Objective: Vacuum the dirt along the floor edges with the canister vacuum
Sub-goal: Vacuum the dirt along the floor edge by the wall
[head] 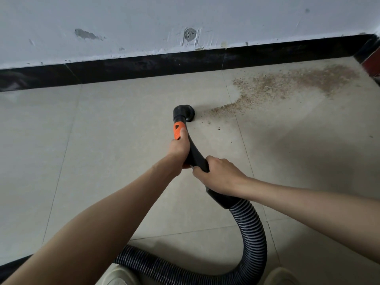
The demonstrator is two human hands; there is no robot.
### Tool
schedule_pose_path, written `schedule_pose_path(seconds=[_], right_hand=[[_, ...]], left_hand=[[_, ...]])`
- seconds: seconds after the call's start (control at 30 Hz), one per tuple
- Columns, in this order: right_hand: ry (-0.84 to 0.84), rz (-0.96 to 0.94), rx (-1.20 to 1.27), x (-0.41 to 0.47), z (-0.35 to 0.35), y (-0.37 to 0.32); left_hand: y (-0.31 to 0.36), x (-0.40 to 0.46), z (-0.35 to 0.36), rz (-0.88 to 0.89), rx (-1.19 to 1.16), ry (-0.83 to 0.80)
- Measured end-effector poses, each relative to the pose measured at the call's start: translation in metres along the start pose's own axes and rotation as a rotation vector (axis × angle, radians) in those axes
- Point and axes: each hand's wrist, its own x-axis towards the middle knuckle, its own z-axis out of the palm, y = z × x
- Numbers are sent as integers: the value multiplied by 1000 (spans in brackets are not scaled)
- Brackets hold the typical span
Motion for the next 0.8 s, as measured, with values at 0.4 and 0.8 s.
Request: schedule_pose_path(seconds=[0.4, 0.8], right_hand=[[-111, -253, -235, 21, 37, -57], [-119, -138, -170, -19, 36, -19]], left_hand=[[-15, -7, -89, -75, -537, 161], [-49, -30, -58, -63, -424, 147]])
